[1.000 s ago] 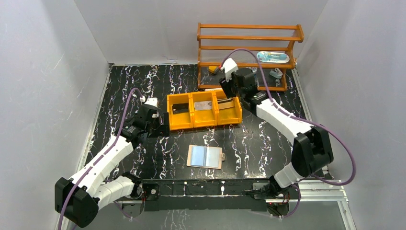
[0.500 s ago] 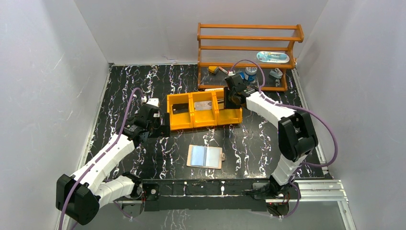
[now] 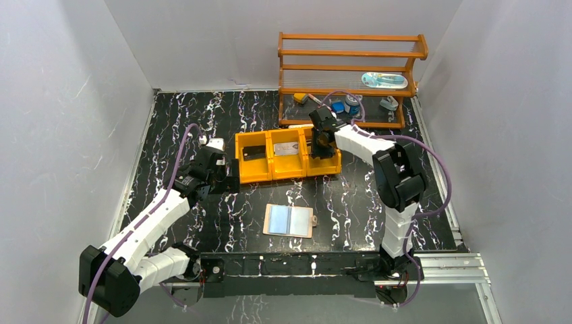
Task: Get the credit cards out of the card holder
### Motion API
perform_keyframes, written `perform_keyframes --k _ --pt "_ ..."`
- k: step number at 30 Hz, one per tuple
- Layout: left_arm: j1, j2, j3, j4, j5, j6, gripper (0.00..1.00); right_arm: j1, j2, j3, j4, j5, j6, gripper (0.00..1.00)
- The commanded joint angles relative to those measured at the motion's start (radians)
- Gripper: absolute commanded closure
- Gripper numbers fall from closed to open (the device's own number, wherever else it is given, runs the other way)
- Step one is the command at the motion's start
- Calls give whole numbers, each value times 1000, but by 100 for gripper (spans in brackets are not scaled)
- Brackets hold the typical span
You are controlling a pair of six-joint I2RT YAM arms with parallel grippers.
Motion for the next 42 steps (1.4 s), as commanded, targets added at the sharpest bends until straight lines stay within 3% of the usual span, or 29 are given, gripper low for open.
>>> perform_keyframes --k 1,20,42 --pt "3 -11 9 5 -2 13 2 -2 50 104 -51 76 25 61" --pt "3 -2 8 5 -1 16 2 -2 123 150 -62 126 143 58" --pt "3 -9 8 5 3 14 2 -3 104 99 40 174 260 52"
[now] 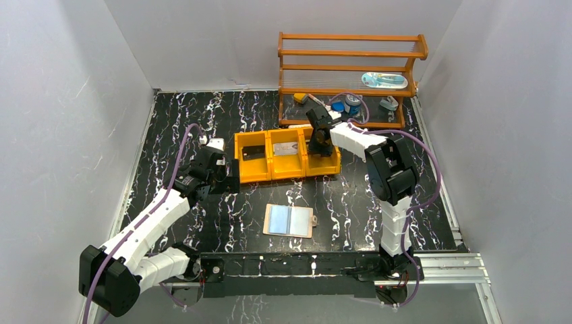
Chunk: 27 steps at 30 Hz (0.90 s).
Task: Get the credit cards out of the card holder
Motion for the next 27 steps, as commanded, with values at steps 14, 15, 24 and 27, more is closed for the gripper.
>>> perform_keyframes --k 14,15,24,27 --pt "3 -8 8 8 15 11 2 0 -235 -122 93 -36 1 51" --pt "3 -7 8 8 14 11 2 -1 -257 -134 93 -55 -3 51" --pt "4 -29 6 6 -7 8 2 164 -566 -412 192 36 37 40" --pt "3 -39 6 5 -33 4 2 331 -627 -471 214 95 74 39"
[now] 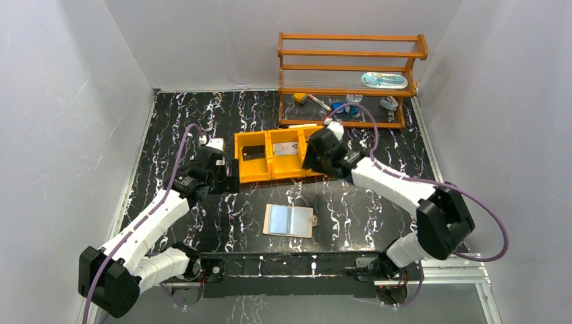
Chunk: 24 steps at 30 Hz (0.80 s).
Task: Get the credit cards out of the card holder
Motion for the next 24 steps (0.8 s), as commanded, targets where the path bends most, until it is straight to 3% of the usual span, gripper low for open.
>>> perform_keyframes --k 1,7,13,24 --pt "3 -34 6 3 -50 1 2 222 -85 -59 47 104 72 39" --pt "3 -34 24 -46 -172 -41 2 432 -18 -56 -13 175 254 33" --pt "3 -61 32 -75 -253 -75 2 554 122 10 -81 216 359 28" --pt "3 -89 29 -80 -276 -88 2 589 304 143 -215 224 395 25"
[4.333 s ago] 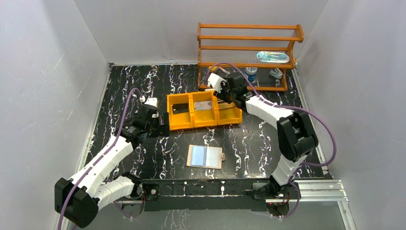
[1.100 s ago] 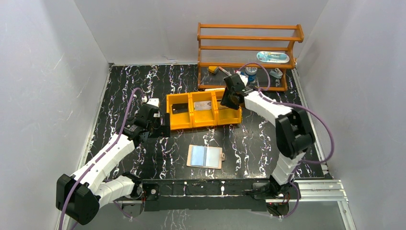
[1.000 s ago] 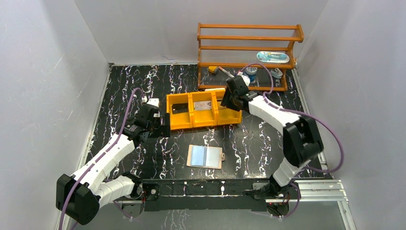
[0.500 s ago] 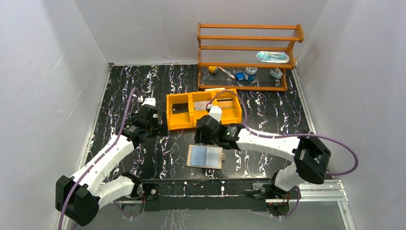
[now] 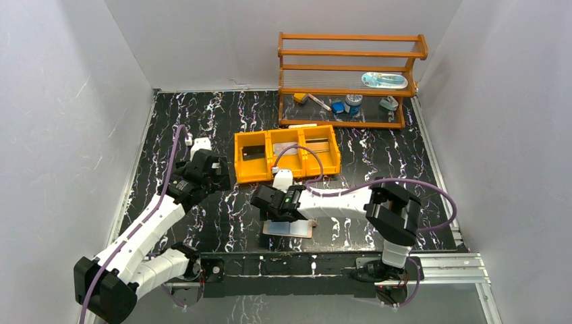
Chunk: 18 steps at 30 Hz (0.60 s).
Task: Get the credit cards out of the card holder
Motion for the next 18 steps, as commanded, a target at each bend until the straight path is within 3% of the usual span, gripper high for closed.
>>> perform_keyframes --k 1,10,18 --pt "3 -21 28 -19 -43 -12 2 2 46 63 -80 43 45 25" --pt "3 -9 28 -16 -34 -9 2 5 114 61 -122 32 78 33" --pt "3 0 30 -16 -24 -6 2 3 87 5 -61 13 89 52"
